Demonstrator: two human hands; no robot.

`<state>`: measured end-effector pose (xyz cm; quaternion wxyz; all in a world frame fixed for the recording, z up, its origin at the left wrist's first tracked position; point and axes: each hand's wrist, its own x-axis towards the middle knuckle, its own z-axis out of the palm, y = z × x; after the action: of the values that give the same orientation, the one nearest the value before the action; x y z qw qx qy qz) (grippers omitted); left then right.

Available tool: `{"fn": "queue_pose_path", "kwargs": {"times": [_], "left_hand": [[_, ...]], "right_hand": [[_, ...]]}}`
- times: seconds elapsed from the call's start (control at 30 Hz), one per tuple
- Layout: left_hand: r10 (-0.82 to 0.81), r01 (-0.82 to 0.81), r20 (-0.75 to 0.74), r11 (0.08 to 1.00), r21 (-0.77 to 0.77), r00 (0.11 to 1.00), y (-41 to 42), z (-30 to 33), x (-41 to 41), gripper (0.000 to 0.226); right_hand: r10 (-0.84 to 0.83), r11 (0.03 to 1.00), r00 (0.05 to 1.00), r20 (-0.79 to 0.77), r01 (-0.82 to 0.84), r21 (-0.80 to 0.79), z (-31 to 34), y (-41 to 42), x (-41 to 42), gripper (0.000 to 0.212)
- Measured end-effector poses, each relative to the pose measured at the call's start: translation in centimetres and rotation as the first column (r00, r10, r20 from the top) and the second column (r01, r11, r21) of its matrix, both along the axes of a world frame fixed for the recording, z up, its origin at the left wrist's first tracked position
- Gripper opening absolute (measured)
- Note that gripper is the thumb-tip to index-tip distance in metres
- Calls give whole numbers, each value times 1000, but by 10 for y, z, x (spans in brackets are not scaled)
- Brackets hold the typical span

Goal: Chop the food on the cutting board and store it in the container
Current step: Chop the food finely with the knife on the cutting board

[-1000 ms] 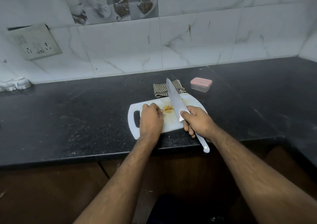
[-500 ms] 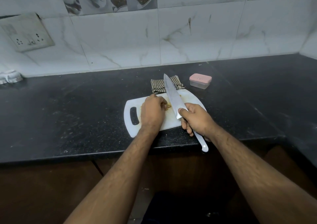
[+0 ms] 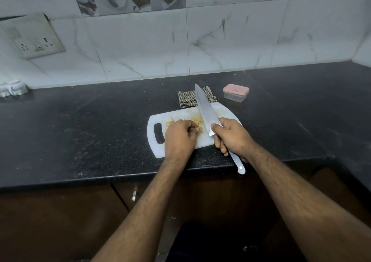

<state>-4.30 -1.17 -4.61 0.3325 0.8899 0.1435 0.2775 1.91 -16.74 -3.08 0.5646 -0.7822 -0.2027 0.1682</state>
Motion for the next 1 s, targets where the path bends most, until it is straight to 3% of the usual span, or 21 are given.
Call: {"fn": "queue_pose_path", "kwargs": {"times": [0.17,0.3,0.43,0.6,0.73,0.9,1.0], "left_hand": [[73,-71,-45,997,33,996,4,-4,-1,16],[124,-125,10,990,63,992,2,-2,-1,21],[134,-119,99,983,-141,986,-3,7,-6,25],[1,4,19,965,-264,1000,-3,16,17,10],[-102,91,-44,977,-193,994,1,21,33,10],[-111,107,-14,981,-159,994,5,23,29,13],[-88,91,-80,995,33,993,8,18,17,9]], "right_hand": [[0,1000,1000,-5,0,7,1,0,-1,21],[0,1000,1000,-14,0,11,1,-1,-1,21],[-6,999,1000,-23,7,44,2,-2,-2,21],[-111,970,989,-95,129,205,2,-8,1,25],[-113,969,989,-96,131,207,3,-8,1,24],[-105,971,991,-85,121,206,3,-7,2,20],[-100,973,991,-84,115,199,3,-7,3,20]]}}
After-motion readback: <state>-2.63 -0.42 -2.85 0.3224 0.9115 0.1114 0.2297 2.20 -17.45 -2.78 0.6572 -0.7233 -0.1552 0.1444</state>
